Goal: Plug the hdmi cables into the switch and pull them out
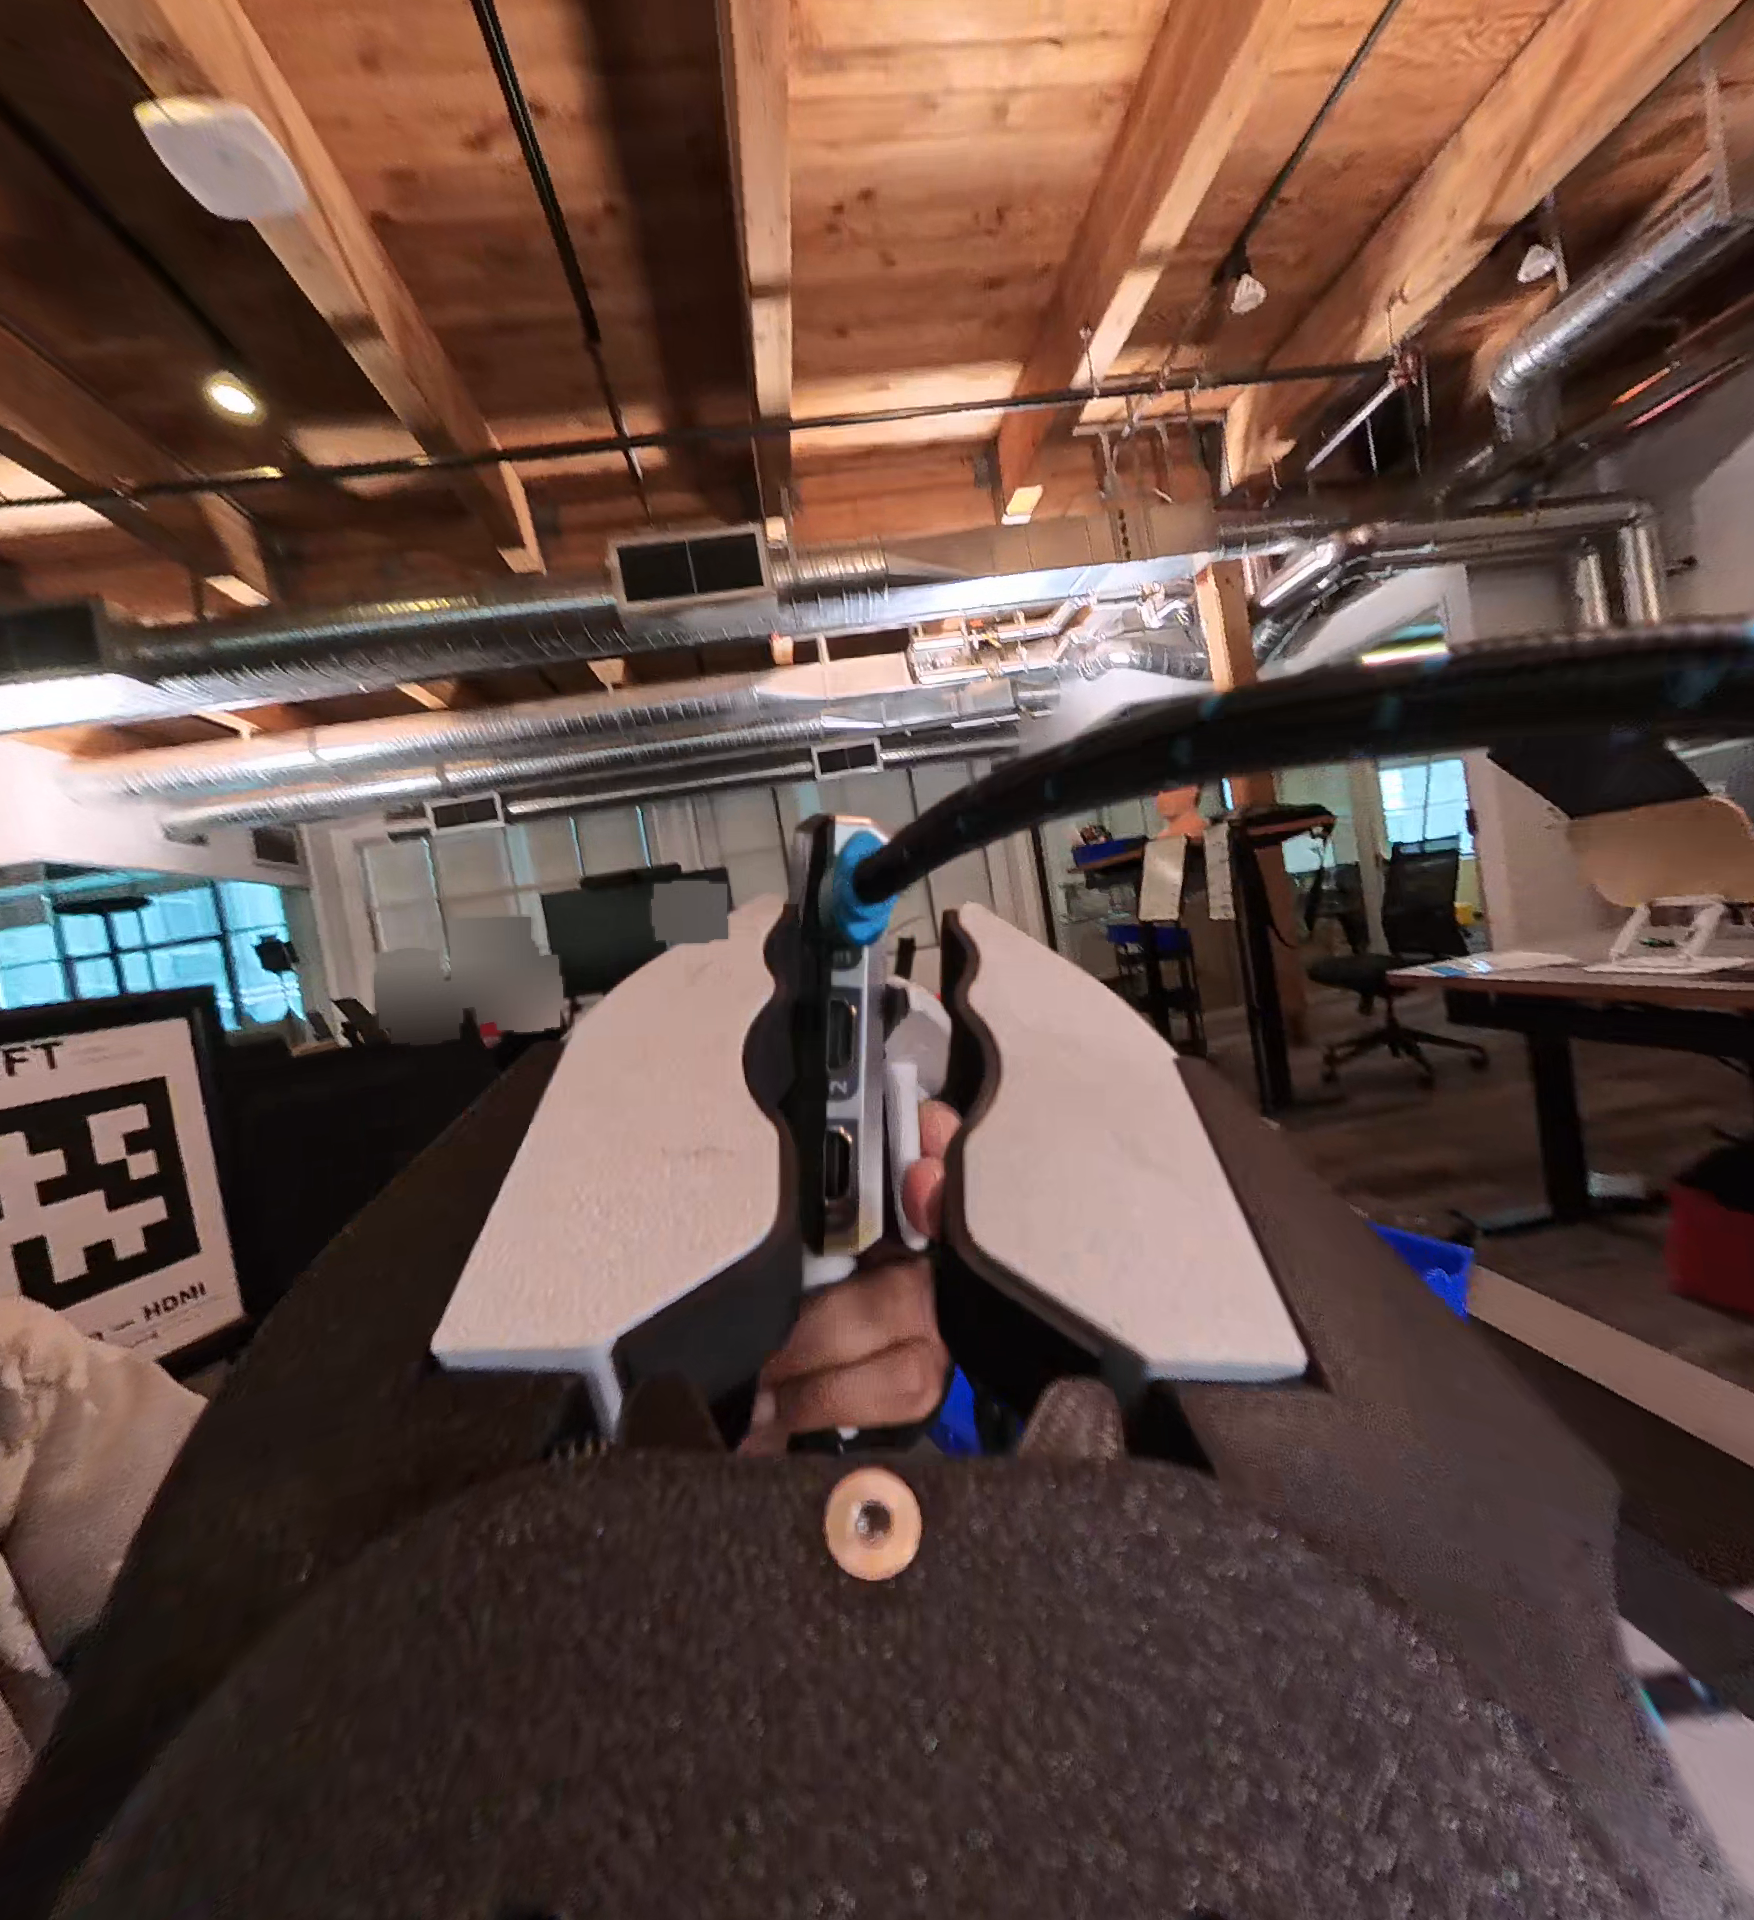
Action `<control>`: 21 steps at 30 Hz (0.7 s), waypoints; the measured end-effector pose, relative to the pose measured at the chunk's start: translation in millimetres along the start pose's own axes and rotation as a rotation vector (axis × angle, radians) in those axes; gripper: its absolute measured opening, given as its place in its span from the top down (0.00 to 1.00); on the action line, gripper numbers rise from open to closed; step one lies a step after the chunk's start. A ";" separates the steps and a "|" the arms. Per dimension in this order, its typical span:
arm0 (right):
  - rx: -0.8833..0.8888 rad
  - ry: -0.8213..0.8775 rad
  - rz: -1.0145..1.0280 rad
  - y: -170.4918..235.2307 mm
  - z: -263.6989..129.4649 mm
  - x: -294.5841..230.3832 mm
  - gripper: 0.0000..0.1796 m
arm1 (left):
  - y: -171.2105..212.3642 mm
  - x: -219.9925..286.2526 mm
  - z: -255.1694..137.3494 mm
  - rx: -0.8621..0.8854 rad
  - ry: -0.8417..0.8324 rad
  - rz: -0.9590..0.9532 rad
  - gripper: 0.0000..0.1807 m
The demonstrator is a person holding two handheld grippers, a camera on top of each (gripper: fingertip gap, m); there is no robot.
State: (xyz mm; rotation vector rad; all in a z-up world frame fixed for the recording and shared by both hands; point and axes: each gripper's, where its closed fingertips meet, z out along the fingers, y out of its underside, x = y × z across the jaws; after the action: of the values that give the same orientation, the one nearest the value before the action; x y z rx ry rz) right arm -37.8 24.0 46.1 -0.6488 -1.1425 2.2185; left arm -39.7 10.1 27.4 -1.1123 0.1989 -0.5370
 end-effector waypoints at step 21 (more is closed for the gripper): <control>0.026 -0.030 -0.073 4.4 -5.3 -12.8 0.94 | 0.5 9.9 0.5 0.118 0.037 -0.045 0.86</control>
State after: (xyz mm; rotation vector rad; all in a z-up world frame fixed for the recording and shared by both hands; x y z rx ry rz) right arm -26.3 16.4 41.7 -0.5562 -1.1328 2.1843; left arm -30.9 5.7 28.3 -0.9943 0.1723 -0.6019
